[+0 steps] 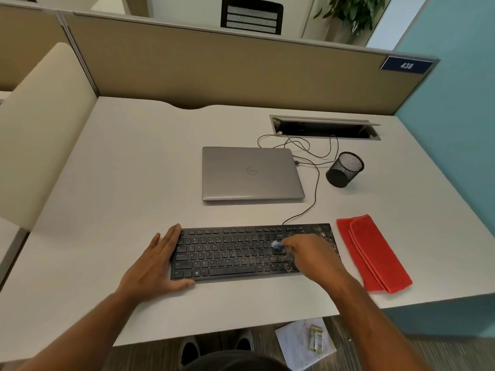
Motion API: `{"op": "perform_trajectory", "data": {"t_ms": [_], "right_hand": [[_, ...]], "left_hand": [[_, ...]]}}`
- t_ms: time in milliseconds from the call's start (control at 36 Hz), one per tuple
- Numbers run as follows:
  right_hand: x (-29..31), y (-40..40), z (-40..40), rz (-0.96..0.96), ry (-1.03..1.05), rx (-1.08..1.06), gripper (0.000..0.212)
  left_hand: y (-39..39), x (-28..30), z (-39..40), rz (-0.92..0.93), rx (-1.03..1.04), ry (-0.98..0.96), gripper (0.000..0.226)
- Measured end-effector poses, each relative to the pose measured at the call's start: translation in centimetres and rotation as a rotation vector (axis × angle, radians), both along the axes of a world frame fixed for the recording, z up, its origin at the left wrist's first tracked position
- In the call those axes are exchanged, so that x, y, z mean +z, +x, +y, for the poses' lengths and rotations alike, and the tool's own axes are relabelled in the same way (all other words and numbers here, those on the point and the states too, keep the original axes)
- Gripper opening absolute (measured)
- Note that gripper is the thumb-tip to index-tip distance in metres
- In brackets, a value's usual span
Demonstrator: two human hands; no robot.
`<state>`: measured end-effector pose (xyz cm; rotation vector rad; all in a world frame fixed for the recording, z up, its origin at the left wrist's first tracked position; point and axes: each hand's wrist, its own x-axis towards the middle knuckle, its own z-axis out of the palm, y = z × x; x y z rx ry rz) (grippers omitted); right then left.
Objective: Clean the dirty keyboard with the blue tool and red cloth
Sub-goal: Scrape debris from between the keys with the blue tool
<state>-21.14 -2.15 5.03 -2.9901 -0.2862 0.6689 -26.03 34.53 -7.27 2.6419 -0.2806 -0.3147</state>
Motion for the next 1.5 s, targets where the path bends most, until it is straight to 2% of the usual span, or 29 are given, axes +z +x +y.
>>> {"op": "perform_trajectory", "data": {"t_ms": [139, 278, 389, 444, 583, 667, 778, 861, 1056, 1139, 1194, 1278, 1444, 1500], "right_hand": [[-0.4, -0.4, 0.3, 0.050, -0.035, 0.001, 0.063], [-0.4, -0.1, -1.3, -0.042, -0.072, -0.109, 0.033], [-0.6, 0.1, -0.9, -0.002, 0.070, -0.117, 0.042], [-0.9, -0.4, -0.6, 0.017, 0.077, -0.093, 0.045], [-1.3, -0.4, -1.6, -0.072, -0.006, -0.182, 0.034], [-1.0, 0.1, -1.7, -0.092, 0.057, -0.215, 0.034], [-1.3, 0.5, -1.3, -0.140, 0.108, -0.192, 0.045], [-2.0, 0.0, -1.0, -0.082, 0.064, -0.178, 0.053], [-1.6, 0.6, -1.9, 0.063, 0.024, -0.161, 0.034], [-1.2, 1.3, -2.0, 0.081, 0.027, -0.188, 0.043], [-1.5, 0.9, -1.9, 0.022, 0.062, -0.221, 0.047], [-2.0, -0.7, -1.9, 0.016, 0.049, -0.182, 0.053], [-1.6, -1.1, -2.1, 0.016, 0.031, -0.161, 0.038], [-1.2, -1.0, -1.9, -0.045, 0.049, -0.188, 0.044]], "left_hand": [[0.0, 0.1, 0.0, -0.006, 0.001, 0.003, 0.137], [0.0, 0.2, -0.2, -0.007, 0.011, -0.011, 0.137], [-0.1, 0.3, -0.2, -0.008, 0.005, -0.014, 0.137], [-0.1, 0.3, -0.2, -0.006, 0.004, -0.017, 0.136], [0.0, 0.1, -0.1, -0.006, 0.002, -0.018, 0.137], [0.0, -0.1, 0.0, -0.003, 0.000, -0.015, 0.137], [0.1, -0.5, 0.2, -0.004, 0.006, -0.014, 0.138], [0.1, -0.6, 0.3, -0.004, 0.004, -0.015, 0.138], [0.1, -0.7, 0.3, -0.016, -0.005, -0.019, 0.137], [0.1, -0.5, 0.2, -0.024, -0.005, -0.022, 0.137], [0.0, -0.5, 0.1, -0.017, 0.008, -0.031, 0.137], [0.0, -0.5, 0.1, -0.007, 0.018, -0.040, 0.137], [0.1, -0.7, 0.2, -0.014, -0.002, -0.017, 0.136], [0.1, -0.6, 0.2, -0.017, -0.004, -0.013, 0.136]]}}
